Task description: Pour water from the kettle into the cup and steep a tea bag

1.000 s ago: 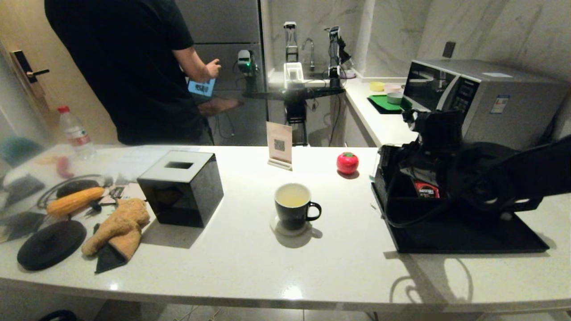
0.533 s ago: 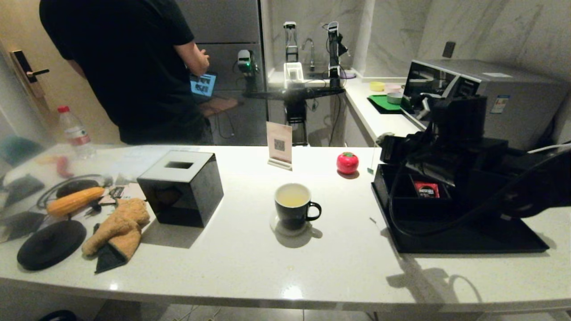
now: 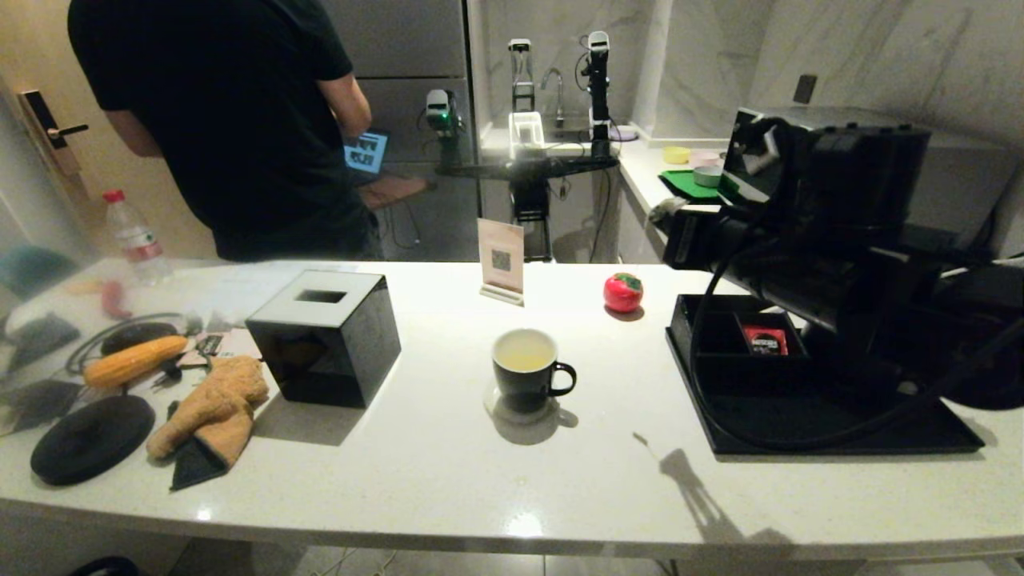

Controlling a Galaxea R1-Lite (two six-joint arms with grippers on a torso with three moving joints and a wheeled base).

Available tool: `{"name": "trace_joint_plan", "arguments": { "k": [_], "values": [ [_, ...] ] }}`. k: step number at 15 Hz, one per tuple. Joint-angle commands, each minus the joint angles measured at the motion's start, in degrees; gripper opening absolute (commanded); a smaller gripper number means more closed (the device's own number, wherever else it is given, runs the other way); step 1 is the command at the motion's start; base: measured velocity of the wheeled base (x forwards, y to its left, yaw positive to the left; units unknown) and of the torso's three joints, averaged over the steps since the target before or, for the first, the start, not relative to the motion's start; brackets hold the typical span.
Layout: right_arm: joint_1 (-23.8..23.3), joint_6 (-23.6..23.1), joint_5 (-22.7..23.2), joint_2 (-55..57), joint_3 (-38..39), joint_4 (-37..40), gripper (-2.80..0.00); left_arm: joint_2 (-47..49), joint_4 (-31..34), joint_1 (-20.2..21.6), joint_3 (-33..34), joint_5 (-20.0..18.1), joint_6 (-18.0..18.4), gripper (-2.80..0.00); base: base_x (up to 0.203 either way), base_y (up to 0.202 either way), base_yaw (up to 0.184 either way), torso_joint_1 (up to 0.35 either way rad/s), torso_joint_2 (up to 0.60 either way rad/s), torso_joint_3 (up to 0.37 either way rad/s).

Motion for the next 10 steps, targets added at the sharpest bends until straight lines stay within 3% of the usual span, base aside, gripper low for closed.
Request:
{"name": "trace_joint_plan", "arguments": {
  "k": [1, 10],
  "values": [
    [2.1, -1.3, 0.1, -0.3, 0.2, -3.3, -2.8, 0.0, 0.0, 0.0, 0.0, 0.0, 0.0, -2.8, 0.0, 0.0, 0.0, 0.0, 0.0, 0.0],
    [8.8, -2.5, 0.4, 0.7, -1.8, -6.5, -2.8, 0.0, 0.0, 0.0, 0.0, 0.0, 0.0, -2.8, 0.0, 0.0, 0.0, 0.0, 0.0, 0.0]
  ]
}}
